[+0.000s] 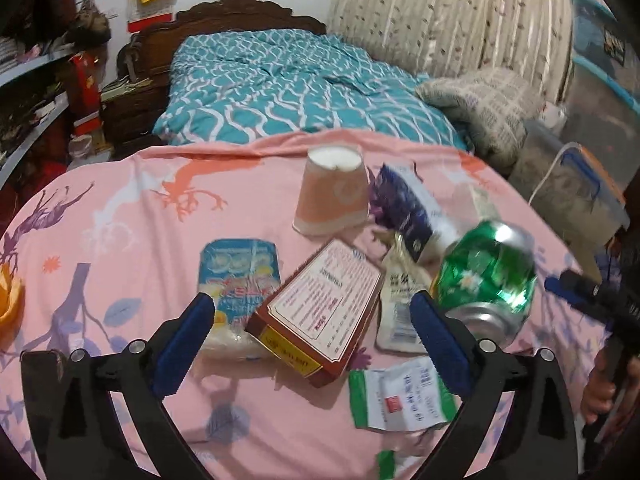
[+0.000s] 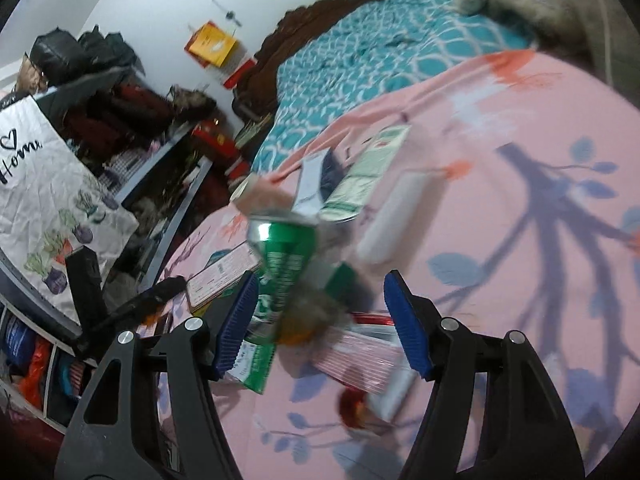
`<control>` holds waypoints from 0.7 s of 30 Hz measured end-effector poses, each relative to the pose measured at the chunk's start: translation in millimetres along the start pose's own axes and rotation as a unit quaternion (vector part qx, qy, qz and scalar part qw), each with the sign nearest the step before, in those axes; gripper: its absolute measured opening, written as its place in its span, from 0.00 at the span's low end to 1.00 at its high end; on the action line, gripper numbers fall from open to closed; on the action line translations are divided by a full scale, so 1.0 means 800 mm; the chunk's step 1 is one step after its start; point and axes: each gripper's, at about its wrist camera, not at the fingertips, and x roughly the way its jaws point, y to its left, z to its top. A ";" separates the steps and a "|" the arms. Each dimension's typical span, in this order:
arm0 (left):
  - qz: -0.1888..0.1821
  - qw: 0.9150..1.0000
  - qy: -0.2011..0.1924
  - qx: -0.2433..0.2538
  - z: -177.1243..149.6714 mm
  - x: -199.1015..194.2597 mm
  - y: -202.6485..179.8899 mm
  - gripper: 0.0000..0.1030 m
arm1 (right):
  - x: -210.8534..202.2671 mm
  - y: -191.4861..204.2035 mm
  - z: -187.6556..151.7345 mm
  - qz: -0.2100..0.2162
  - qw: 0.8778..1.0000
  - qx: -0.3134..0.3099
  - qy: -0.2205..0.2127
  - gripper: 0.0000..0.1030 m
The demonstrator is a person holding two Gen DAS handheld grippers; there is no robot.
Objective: Collect trash
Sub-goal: 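Grasp the green crushed can with the right tool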
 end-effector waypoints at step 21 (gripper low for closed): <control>0.032 0.998 -0.002 0.059 -0.019 0.028 -0.020 0.28 | 0.062 0.065 -0.004 -0.004 0.998 -0.042 0.042 0.15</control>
